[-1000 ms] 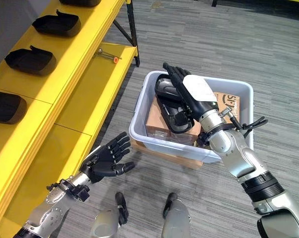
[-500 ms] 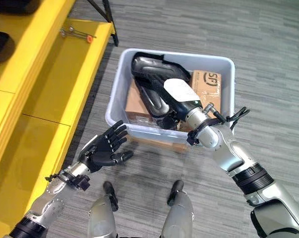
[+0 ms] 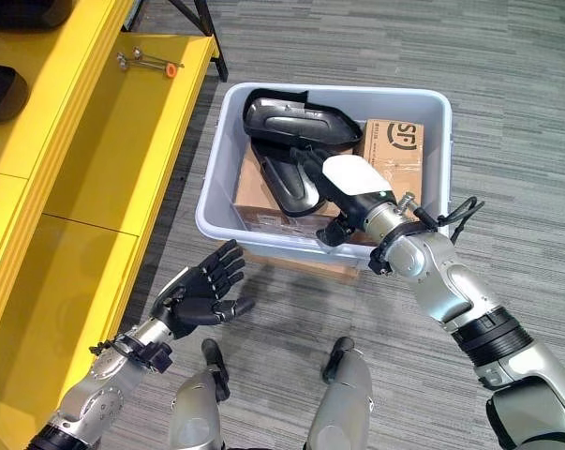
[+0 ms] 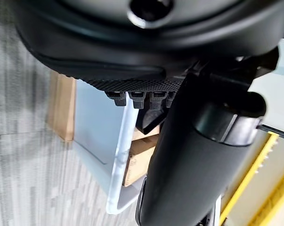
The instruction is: Move parts from the plastic box to the shelf.
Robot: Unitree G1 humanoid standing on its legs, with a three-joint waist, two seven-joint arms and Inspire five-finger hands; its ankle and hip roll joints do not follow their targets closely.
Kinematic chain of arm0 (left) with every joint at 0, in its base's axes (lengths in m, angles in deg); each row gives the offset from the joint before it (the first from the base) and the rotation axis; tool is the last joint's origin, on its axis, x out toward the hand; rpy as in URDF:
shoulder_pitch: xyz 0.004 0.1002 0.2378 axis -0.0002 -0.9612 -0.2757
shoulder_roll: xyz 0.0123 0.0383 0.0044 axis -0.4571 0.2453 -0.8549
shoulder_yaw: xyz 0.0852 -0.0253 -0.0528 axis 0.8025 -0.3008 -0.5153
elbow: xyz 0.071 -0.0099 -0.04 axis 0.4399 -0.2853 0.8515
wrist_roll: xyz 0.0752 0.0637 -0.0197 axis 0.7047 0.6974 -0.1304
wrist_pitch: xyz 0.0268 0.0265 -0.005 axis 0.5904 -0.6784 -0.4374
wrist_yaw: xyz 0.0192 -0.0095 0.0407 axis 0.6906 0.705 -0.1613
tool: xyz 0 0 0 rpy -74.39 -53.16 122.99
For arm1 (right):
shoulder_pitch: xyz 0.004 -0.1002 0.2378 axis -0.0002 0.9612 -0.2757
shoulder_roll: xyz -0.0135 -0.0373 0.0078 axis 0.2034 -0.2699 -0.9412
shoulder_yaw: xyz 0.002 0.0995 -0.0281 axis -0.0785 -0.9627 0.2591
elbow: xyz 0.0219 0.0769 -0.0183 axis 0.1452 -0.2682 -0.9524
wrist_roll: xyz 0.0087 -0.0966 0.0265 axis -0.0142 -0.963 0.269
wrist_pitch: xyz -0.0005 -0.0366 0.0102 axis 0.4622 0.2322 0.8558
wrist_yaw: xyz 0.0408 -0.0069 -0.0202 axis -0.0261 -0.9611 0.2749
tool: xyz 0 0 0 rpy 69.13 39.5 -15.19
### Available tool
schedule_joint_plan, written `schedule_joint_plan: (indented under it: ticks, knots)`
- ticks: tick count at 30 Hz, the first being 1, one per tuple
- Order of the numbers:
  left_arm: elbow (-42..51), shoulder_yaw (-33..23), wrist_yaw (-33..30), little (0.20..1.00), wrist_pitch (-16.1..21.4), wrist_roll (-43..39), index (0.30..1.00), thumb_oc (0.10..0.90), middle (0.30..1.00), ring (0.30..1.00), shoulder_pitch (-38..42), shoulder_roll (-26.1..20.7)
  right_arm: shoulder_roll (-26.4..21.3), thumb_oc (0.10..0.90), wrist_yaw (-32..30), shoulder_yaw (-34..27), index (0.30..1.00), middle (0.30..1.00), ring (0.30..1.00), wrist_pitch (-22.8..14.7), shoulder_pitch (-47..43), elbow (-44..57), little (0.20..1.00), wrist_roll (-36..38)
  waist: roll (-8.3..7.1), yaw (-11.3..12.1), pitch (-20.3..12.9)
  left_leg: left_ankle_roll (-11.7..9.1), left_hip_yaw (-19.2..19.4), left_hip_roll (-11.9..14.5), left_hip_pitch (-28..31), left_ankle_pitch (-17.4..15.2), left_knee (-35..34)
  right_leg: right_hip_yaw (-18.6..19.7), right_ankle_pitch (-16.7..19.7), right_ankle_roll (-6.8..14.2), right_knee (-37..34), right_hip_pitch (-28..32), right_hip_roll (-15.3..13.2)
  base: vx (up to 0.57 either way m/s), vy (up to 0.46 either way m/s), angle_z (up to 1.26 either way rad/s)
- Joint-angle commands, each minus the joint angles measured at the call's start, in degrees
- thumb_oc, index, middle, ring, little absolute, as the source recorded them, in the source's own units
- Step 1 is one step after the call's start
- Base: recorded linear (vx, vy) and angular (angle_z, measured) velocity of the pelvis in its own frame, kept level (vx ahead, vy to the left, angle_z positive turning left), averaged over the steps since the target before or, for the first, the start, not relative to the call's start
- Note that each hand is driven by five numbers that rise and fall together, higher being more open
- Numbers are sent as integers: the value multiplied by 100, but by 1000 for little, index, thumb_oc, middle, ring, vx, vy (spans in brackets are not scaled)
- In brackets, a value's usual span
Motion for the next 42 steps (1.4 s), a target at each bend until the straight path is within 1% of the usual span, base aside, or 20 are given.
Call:
schedule_joint_plan:
  ticks: [1, 5, 13, 15, 19, 22, 23, 24, 26, 27, 29, 30, 31, 33, 36, 38, 39, 40, 41, 42]
  knots:
    - [1025, -92, 19, 1000, 234, -201, 1000, 900, 1000, 1000, 131, -173, 26, 900, -205, -163, 1000, 1000, 1000, -163, -965, 461, 1000, -66, 76, 25, -72, 251, -221, 272, -141, -460, 362, 488, -183, 366, -11, 136, -96, -13, 5, 5]
    - [937, -44, -173, 1000, -95, -248, 1000, 900, 1000, 1000, 167, -83, 177, 900, -86, -28, 1000, 1000, 1000, 123, -1050, 307, 1000, -156, 111, 16, -72, 253, -209, 199, -243, -466, 381, 486, -270, 362, 132, -4, -132, 18, -1, 6]
    - [904, 80, -125, 1000, -113, -161, 1000, 900, 1000, 1000, 176, 89, 404, 900, -282, 78, 1000, 1000, 1000, 173, -1371, -234, 1000, -761, 296, 58, -72, 305, -133, 67, -571, -470, 389, 561, -307, 360, 290, -400, -183, -27, 34, 1]
    - [930, 110, -176, 1000, -93, -155, 1000, 900, 1000, 1000, 158, 120, 394, 900, -529, 162, 1000, 1000, 1000, 173, -1482, -361, 1000, -1222, 359, 83, -72, 306, -122, 26, -669, -457, 381, 572, -323, 351, 307, -483, -181, -23, 42, 4]
    - [960, 121, -156, 1000, -16, -161, 1000, 900, 1000, 1000, 103, 149, 411, 900, -962, 80, 1000, 1000, 1000, 317, -1569, -329, 1000, -1223, 436, 100, -72, 317, -84, -1, -827, -413, 354, 580, -335, 332, 368, -656, -183, -33, 41, 4]
    - [1070, 101, -121, 1000, 35, -169, 1000, 900, 1000, 1000, 26, 173, 445, 900, -1263, -99, 1000, 1000, 1000, 169, -1547, -123, 1000, -596, 473, 93, -72, 325, -37, -54, -812, -395, 271, 571, -319, 327, 305, -659, -159, -21, 48, 2]
    - [1092, 99, -121, 1000, 51, -178, 1000, 900, 1000, 1000, 10, 175, 462, 900, -1193, -152, 1000, 1000, 1000, 195, -1531, -27, 1000, -516, 472, 84, -72, 327, -29, -58, -807, -400, 265, 571, -299, 333, 286, -664, -160, -12, 58, -2]
    - [1153, 66, -100, 1000, 76, -210, 1000, 900, 1000, 1000, -34, 183, 534, 900, -1100, -357, 1000, 1000, 1000, 47, -1439, 362, 1000, 145, 472, 52, -72, 330, 10, -65, -786, -407, 241, 577, -266, 345, 250, -677, -158, -9, 60, -2]
    - [1238, 18, -64, 1000, 52, -254, 1000, 900, 1000, 1000, -47, 178, 674, 900, -777, -565, 1000, 1000, 1000, -109, -1280, 996, 1000, 678, 452, -1, -72, 337, 45, -74, -723, -443, 234, 588, -260, 353, 212, -636, -150, 1, 60, -4]
    - [1298, 5, -67, 1000, 40, -244, 1000, 900, 1000, 1000, -53, 189, 744, 900, -425, -631, 1000, 1000, 1000, 112, -1160, 1571, 1000, 1143, 434, -36, -72, 345, 76, -70, -666, -467, 235, 598, -252, 364, 194, -598, -155, 8, 41, -4]
    - [1330, 2, -12, 1000, 75, -338, 1000, 900, 1000, 1000, -38, 201, 810, 900, -112, -622, 1000, 1000, 1000, 135, -1083, 1973, 1000, 1818, 412, -71, -72, 350, 96, -62, -616, -493, 243, 621, -236, 375, 171, -565, -161, 1, 32, -6]
    - [1351, -7, 65, 1000, 100, -432, 1000, 900, 1000, 1000, -27, 195, 848, 900, 113, -617, 1000, 1000, 1000, 264, -1039, 2251, 1000, 2102, 398, -87, -72, 357, 102, -61, -597, -514, 256, 632, -233, 378, 160, -546, -159, -14, 28, -9]
    - [1398, -3, 329, 1000, 113, -657, 1000, 900, 1000, 1000, -20, 211, 945, 900, 491, -503, 1000, 1000, 1000, 400, -947, 2692, 1000, 2676, 369, -108, -72, 364, 120, -44, -570, -558, 308, 630, -229, 380, 147, -509, -169, -12, 20, -9]
    - [1437, 41, 348, 1000, 151, -575, 1000, 900, 1000, 1000, -17, 241, 1075, 900, 768, -318, 1000, 1000, 1000, 508, -851, 3059, 1000, 3169, 343, -120, -72, 375, 135, -35, -527, -600, 355, 632, -214, 384, 123, -456, -166, -5, 16, -6]
    - [1447, 208, 286, 1000, 180, -477, 1000, 900, 1000, 1000, 48, 251, 1393, 900, 630, 41, 1000, 1000, 1000, 614, -729, 3434, 1000, 4060, 298, -119, -72, 428, 138, -31, -417, -699, 462, 653, -213, 381, 117, -303, -160, 1, 4, -2]
    - [1439, 255, 283, 1000, 179, -428, 1000, 900, 1000, 1000, 56, 272, 1600, 900, 393, 86, 1000, 1000, 1000, 501, -644, 3460, 1000, 4366, 276, -109, -72, 457, 115, -39, -357, -739, 492, 660, -205, 386, 102, -222, -155, 18, -15, 1]
    - [1426, 299, 272, 1000, 154, -356, 1000, 900, 1000, 1000, 78, 305, 1880, 900, 72, 144, 1000, 1000, 1000, 397, -588, 3370, 1000, 4862, 255, -93, -72, 487, 97, -50, -272, -773, 518, 676, -183, 392, 61, -110, -141, 0, 0, 0]
    - [1428, 314, 276, 1000, 142, -341, 1000, 900, 1000, 1000, 85, 313, 1982, 900, -37, 136, 1000, 1000, 1000, 401, -560, 3336, 1000, 5098, 246, -86, -72, 493, 91, -52, -243, -785, 526, 676, -176, 395, 43, -67, -137, 33, -40, 0]
    - [1487, 305, 292, 1000, 73, -351, 1000, 900, 1000, 1000, 92, 293, 2224, 900, -178, 29, 1000, 1000, 1000, 275, -463, 3192, 1000, 5042, 222, -72, -72, 499, 62, -60, -186, -824, 557, 660, -151, 417, -29, 36, -144, 0, 0, 0]
    - [1501, 299, 297, 1000, 64, -362, 1000, 900, 1000, 1000, 93, 282, 2260, 900, -168, 2, 1000, 1000, 1000, 186, -451, 3159, 1000, 4804, 217, -70, -72, 500, 55, -61, -177, -832, 563, 660, -145, 421, -45, 53, -142, 0, 0, 0]
